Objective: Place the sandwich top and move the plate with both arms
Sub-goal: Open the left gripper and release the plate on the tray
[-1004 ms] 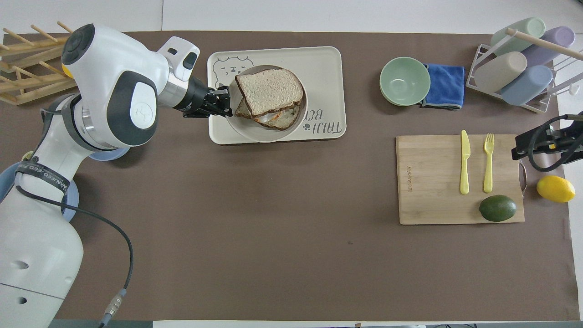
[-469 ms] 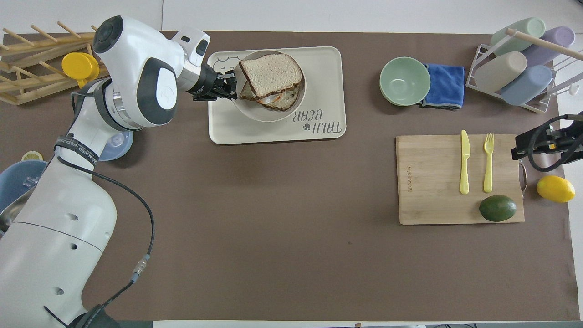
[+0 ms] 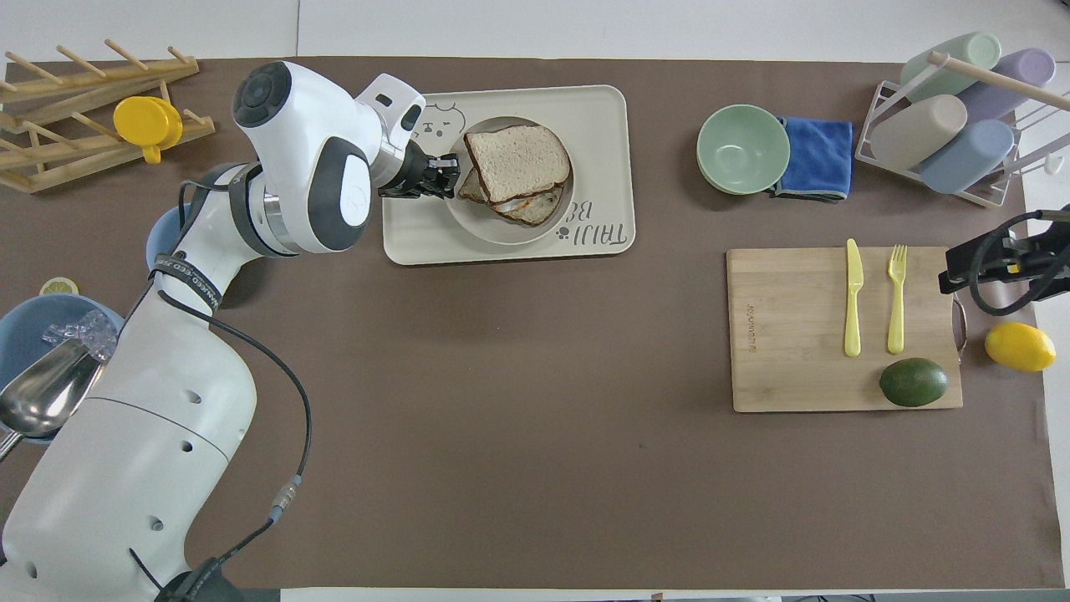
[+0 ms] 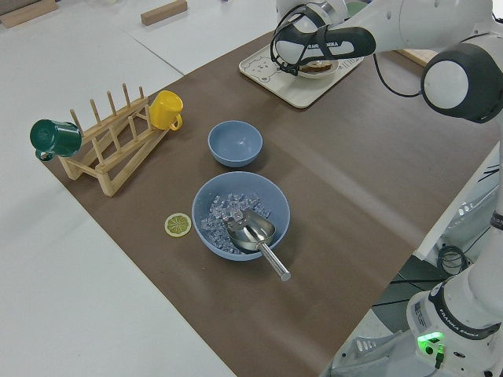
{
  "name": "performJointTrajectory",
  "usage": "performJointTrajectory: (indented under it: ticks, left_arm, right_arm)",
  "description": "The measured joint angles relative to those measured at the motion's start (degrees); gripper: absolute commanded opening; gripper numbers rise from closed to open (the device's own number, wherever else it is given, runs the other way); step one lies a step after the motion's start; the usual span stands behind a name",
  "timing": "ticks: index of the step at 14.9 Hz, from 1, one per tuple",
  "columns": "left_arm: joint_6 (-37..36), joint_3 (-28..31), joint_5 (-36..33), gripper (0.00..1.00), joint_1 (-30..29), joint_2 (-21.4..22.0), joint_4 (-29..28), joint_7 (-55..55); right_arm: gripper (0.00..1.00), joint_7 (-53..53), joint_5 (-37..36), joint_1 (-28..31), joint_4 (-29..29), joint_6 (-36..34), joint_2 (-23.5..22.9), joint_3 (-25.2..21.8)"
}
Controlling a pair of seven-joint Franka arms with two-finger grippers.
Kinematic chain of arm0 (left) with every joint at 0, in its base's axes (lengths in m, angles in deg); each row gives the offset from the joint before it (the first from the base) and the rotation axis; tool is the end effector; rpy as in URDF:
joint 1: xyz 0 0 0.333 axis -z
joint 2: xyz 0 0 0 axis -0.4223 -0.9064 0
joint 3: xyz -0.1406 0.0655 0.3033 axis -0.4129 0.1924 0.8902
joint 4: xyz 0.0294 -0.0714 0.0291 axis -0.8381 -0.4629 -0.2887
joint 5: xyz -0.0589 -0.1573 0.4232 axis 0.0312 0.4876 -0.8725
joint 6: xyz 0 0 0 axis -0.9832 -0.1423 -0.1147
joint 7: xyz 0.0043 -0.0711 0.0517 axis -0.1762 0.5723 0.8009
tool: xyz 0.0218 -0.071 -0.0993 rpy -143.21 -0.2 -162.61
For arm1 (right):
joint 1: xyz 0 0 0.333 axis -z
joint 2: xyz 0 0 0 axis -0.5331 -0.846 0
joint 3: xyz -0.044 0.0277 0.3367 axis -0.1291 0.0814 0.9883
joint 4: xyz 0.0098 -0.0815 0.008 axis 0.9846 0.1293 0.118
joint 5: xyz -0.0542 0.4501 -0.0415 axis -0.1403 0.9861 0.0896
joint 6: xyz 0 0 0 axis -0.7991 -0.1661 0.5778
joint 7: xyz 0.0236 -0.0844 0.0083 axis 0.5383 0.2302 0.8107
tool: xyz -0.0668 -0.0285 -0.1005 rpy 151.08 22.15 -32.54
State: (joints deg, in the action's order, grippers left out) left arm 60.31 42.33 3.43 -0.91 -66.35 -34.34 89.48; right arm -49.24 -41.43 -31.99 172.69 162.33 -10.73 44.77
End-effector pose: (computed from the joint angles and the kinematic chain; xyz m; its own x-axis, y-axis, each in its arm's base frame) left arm 0.7468 -0.3202 0.2854 0.9986 0.0520 -0.0112 0.0526 -0.9327 0.3569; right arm 0.6091 -0.0622 0.5732 0.9792 -0.1014 -0.1758 -0.1050 -0.9944 -0.0115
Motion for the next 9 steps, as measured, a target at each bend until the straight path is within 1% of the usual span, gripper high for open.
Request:
performJointTrajectory:
  ticks: [1,2,3,4,9]
  left_arm:
    - [0.0,0.0,0.0,0.0,0.1,0.0,-0.1,-0.4]
    - [0.1,0.0,0.0,0.2,0.1,0.0,-0.3,-0.6]
    - [0.3,0.0,0.0,0.83,0.1,0.0,-0.5,-0.8]
    - [0.3,0.0,0.0,1.0,0.1,0.0,-0.6,-1.0]
    - [0.4,0.2,0.0,1.0,0.1,0.1,-0.6,-1.3]
  right_arm:
    - [1.0,0.0,0.0,0.0,0.0,0.0,0.0,0.0]
    - [1.0,0.0,0.0,0.0,0.0,0.0,0.0,0.0]
    - [1.0,0.0,0.0,0.0,0.0,0.0,0.0,0.0]
    - [1.0,0.0,0.0,0.0,0.0,0.0,0.0,0.0]
    - [1.0,0.0,0.0,0.0,0.0,0.0,0.0,0.0]
